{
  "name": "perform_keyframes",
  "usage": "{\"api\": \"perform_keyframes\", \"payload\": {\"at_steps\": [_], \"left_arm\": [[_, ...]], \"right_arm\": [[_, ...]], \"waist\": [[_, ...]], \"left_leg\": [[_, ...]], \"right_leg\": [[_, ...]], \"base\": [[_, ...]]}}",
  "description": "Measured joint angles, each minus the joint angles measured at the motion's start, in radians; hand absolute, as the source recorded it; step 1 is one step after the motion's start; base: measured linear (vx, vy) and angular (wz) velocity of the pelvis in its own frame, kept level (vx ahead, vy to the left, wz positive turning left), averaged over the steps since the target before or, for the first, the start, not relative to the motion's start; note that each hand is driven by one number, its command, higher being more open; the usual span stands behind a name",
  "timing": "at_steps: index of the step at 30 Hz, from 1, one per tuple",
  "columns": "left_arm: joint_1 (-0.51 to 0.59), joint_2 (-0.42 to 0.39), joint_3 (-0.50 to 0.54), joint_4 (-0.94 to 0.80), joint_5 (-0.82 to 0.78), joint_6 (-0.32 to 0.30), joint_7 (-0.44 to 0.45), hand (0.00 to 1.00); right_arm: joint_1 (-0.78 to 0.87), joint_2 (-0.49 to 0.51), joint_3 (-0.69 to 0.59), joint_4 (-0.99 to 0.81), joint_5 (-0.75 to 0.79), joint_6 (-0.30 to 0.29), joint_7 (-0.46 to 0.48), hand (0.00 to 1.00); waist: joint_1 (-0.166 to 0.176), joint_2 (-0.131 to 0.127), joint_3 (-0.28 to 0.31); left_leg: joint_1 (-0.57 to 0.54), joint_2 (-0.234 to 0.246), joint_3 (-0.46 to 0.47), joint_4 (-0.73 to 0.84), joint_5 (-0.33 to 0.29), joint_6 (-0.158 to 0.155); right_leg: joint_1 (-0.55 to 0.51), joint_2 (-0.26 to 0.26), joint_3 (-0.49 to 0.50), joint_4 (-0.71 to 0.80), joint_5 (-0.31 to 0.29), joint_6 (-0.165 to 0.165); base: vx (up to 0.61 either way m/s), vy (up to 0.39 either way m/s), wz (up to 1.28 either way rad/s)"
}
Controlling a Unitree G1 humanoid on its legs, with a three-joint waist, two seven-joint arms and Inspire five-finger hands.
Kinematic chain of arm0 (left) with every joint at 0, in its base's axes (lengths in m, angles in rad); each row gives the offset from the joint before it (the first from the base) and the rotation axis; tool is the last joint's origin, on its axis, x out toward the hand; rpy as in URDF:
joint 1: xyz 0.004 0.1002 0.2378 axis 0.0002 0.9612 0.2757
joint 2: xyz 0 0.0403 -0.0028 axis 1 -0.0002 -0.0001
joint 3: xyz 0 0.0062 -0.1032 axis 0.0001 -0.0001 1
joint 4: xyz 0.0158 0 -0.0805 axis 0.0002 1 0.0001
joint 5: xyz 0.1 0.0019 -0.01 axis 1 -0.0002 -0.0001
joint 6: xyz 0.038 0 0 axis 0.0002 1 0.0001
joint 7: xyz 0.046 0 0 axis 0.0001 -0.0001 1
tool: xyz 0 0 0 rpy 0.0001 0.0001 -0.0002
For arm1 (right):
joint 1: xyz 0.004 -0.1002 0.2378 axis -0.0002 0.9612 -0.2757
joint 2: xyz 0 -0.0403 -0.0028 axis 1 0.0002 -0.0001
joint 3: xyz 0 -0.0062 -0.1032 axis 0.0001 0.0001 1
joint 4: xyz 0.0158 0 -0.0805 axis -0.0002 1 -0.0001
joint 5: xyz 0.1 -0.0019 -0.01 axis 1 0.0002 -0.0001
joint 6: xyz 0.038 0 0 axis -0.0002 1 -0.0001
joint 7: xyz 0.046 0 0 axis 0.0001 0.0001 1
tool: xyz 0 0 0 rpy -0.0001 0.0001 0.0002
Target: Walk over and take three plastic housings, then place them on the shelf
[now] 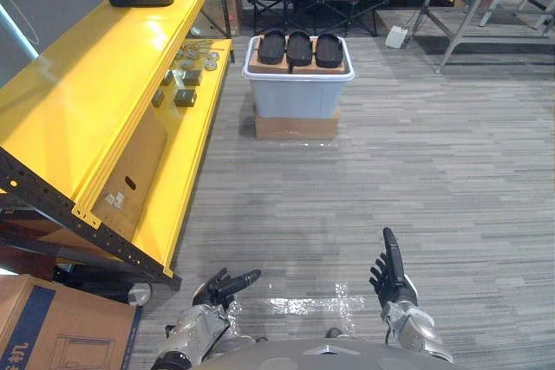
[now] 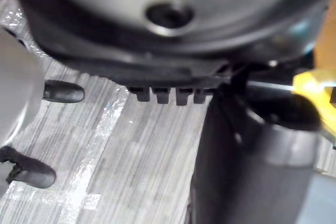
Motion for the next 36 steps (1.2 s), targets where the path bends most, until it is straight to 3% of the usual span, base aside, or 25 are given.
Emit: {"api": "perform_keyframes", "payload": {"at_steps": [18,19,21,22,26,28,31,32,34,35,36], "left_arm": [[0.044,-0.004,0.024,-0.026,0.007,-0.017,-0.023,1.00],[0.054,-0.006,0.020,-0.046,0.025,-0.017,-0.023,1.00],[0.056,-0.011,0.005,-0.052,0.077,-0.014,-0.026,1.00],[0.061,-0.006,-0.014,-0.052,0.120,-0.015,-0.029,1.00],[0.067,-0.001,-0.010,-0.054,0.127,-0.015,-0.027,1.00],[0.065,0.000,-0.010,-0.066,0.126,-0.010,-0.029,1.00],[0.066,-0.015,-0.009,-0.101,0.127,0.007,-0.036,1.00],[0.067,-0.013,-0.004,-0.107,0.127,0.008,-0.041,1.00],[0.068,-0.004,0.001,-0.120,0.118,0.011,-0.042,1.00],[0.062,-0.012,0.009,-0.118,0.110,0.014,-0.040,1.00],[0.060,-0.026,0.007,-0.123,0.093,0.021,-0.040,1.00]], "right_arm": [[0.026,0.038,-0.021,0.020,-0.016,-0.002,0.018,1.00],[0.025,0.038,-0.022,0.019,-0.015,-0.002,0.017,1.00],[0.026,0.034,-0.023,0.019,-0.014,-0.002,0.014,1.00],[0.034,0.037,-0.018,0.017,-0.012,-0.002,0.014,1.00],[0.049,0.056,0.011,0.016,-0.014,-0.001,0.017,1.00],[0.049,0.069,0.012,0.006,-0.014,-0.001,0.018,1.00],[0.059,0.073,0.008,-0.024,-0.016,-0.003,0.034,1.00],[0.060,0.076,0.008,-0.025,-0.017,-0.003,0.042,1.00],[0.077,0.095,0.008,-0.038,-0.022,-0.003,0.052,1.00],[0.085,0.104,0.007,-0.042,-0.022,-0.003,0.054,1.00],[0.091,0.102,0.003,-0.055,-0.024,-0.003,0.057,1.00]], "waist": [[0.007,-0.018,-0.015],[0.007,-0.018,-0.013],[0.006,-0.011,0.001],[0.001,-0.007,0.015],[0.002,-0.013,0.026],[0.002,-0.011,0.037],[0.004,0.008,0.055],[0.006,-0.005,0.051],[0.015,-0.034,0.039],[0.026,-0.040,0.028],[0.027,-0.015,0.016]], "left_leg": [[0.005,-0.017,0.014,-0.022,0.012,0.006],[0.002,-0.020,0.008,-0.015,-0.005,-0.002],[0.003,-0.023,-0.029,0.010,-0.033,0.020],[0.011,-0.014,-0.040,0.041,-0.049,0.040],[0.029,-0.007,-0.057,0.072,-0.072,0.047],[0.013,0.011,-0.068,0.112,-0.096,0.040],[-0.003,0.063,-0.081,0.193,-0.145,0.002],[-0.002,0.069,-0.084,0.219,-0.169,-0.025],[0.001,0.066,-0.087,0.256,-0.214,-0.052],[0.013,0.084,-0.092,0.280,-0.247,-0.071],[0.014,0.118,-0.099,0.280,-0.261,-0.090]], "right_leg": [[-0.033,-0.012,0.029,0.039,-0.007,-0.005],[-0.061,-0.026,0.035,0.106,-0.040,0.001],[-0.134,-0.048,0.065,0.304,-0.096,-0.003],[-0.212,-0.056,0.114,0.502,-0.098,-0.012],[-0.232,-0.044,0.158,0.549,-0.134,-0.026],[-0.232,-0.010,0.153,0.484,-0.143,-0.032],[-0.244,0.044,0.136,0.392,-0.138,-0.029],[-0.241,0.044,0.137,0.356,-0.117,-0.010],[-0.234,0.030,0.137,0.331,-0.071,-0.011],[-0.224,0.041,0.123,0.343,-0.100,-0.053],[-0.224,0.067,0.093,0.352,-0.122,-0.073]], "base": [[-0.03,0.011,-0.04],[0.00,0.066,-0.06],[-0.01,0.101,0.01],[-0.01,0.115,0.14],[0.05,0.043,0.18],[0.13,-0.033,0.20],[0.16,-0.084,0.19],[0.20,-0.151,0.06],[0.23,-0.221,0.01],[0.27,-0.272,0.02],[0.28,-0.268,0.06]]}}
